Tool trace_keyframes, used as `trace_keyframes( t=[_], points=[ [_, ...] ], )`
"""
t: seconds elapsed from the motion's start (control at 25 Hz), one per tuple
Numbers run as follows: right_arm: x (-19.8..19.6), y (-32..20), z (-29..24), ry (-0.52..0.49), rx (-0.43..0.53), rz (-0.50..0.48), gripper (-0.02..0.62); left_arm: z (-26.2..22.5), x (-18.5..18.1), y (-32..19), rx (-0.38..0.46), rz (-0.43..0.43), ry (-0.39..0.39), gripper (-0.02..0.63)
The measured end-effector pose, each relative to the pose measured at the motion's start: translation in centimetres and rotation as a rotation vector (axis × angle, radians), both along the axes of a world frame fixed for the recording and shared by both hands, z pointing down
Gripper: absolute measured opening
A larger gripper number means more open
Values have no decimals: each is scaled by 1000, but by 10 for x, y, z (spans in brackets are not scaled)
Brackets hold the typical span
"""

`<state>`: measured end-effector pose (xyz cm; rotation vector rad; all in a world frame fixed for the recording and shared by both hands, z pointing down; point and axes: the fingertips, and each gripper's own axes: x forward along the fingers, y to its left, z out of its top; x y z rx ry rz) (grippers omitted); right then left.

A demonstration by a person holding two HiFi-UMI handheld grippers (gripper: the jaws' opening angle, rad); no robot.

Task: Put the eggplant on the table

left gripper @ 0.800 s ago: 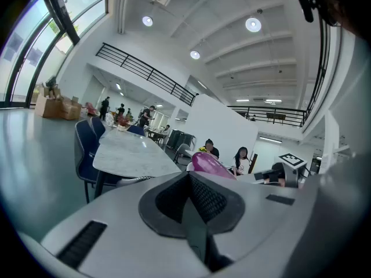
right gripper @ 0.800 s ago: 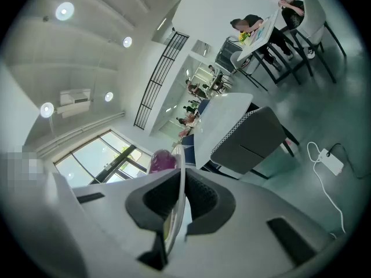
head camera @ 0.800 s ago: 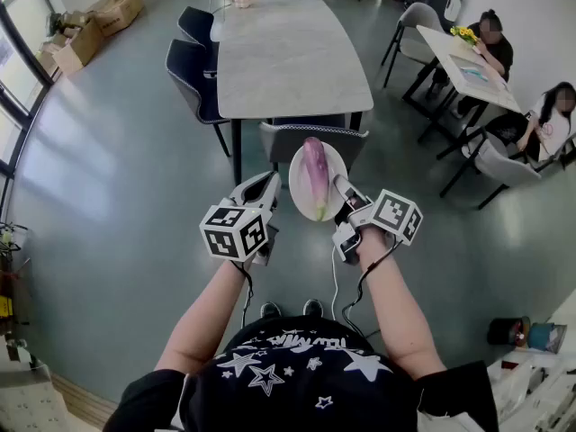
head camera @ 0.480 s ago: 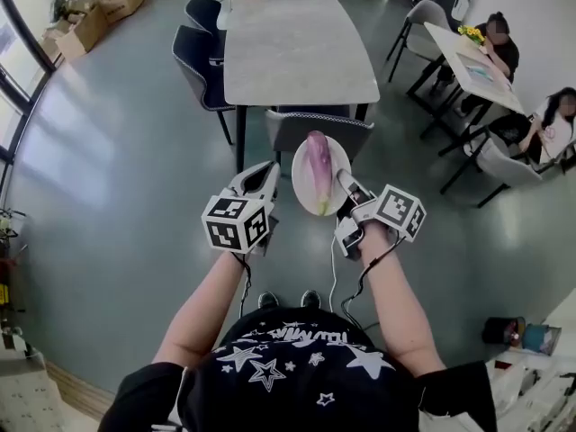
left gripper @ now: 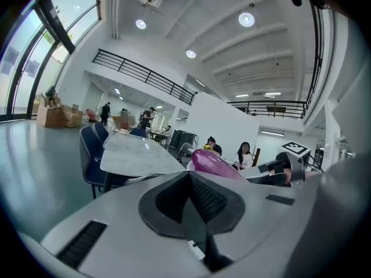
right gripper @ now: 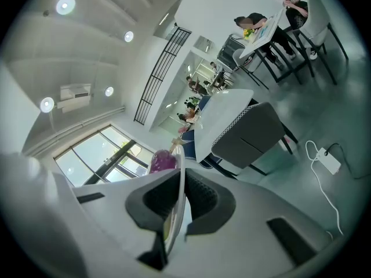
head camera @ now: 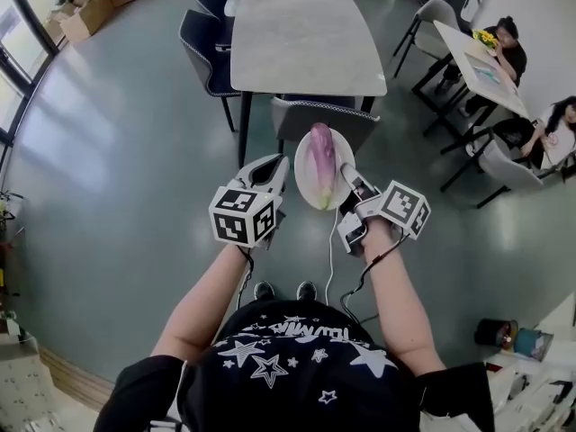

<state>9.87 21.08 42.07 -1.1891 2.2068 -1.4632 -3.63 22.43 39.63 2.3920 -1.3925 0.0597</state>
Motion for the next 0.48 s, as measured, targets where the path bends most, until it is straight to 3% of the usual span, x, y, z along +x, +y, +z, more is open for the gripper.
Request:
trace_keyframes(
  t=[0.48],
  points=[
    [-11, 11, 1, 15, -6, -6, 25, -1, -15, 9, 0, -17, 27, 8]
  ],
)
